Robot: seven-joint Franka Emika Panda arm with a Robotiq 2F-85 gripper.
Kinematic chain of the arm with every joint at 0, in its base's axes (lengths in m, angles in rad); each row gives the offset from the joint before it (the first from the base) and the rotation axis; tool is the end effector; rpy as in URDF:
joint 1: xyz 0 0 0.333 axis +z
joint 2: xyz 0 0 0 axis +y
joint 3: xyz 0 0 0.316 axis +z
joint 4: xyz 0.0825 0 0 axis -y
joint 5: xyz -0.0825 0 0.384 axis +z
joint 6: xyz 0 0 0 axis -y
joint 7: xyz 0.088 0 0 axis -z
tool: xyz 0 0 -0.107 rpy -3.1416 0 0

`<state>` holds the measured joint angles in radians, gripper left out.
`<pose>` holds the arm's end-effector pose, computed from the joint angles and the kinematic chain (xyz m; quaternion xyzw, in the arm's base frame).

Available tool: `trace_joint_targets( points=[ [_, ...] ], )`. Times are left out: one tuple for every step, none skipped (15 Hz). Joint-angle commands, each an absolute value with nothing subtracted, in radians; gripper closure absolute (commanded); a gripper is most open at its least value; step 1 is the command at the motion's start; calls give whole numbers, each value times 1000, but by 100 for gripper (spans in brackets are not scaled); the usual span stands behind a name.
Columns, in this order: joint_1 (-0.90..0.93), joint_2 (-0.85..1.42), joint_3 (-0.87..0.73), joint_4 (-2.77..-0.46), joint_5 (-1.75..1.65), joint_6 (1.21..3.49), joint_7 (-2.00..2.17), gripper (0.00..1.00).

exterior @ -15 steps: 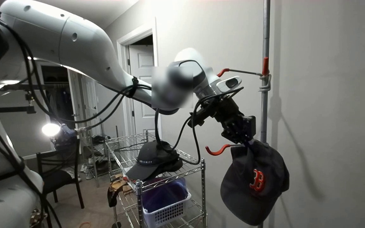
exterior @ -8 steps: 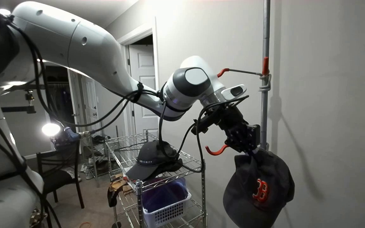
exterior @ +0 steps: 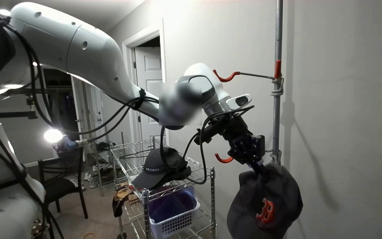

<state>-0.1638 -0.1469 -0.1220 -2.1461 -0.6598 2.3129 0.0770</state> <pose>0.5117 -0.1652 0.5015 0.9536 0.0065 0.1210 0.2756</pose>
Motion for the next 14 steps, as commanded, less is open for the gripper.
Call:
trace_joint_targets(
  points=[
    [-153, -212, -113, -2219, -668, 2314, 37, 59],
    [-150, -220, -111, -2229, -667, 2312, 35, 51],
    [-148, -234, -109, -2241, -666, 2310, 32, 45],
    [-146, -245, -107, -2252, -665, 2310, 29, 40],
    [-144, -263, -104, -2267, -667, 2310, 27, 33],
    [-141, -278, -101, -2279, -667, 2309, 24, 27],
    [-136, -300, -96, -2296, -665, 2309, 23, 19],
    [-131, -319, -90, -2311, -661, 2308, 18, 14],
    [-124, -345, -81, -2333, -655, 2308, 11, 8],
    [-119, -367, -72, -2350, -655, 2306, 9, 2],
    [-108, -392, -63, -2371, -646, 2304, 3, 0],
    [-99, -413, -56, -2387, -640, 2303, 0, 0],
    [-83, -442, -48, -2413, -624, 2300, -10, 0],
    [-72, -465, -39, -2433, -616, 2297, -14, 0]
  ],
)
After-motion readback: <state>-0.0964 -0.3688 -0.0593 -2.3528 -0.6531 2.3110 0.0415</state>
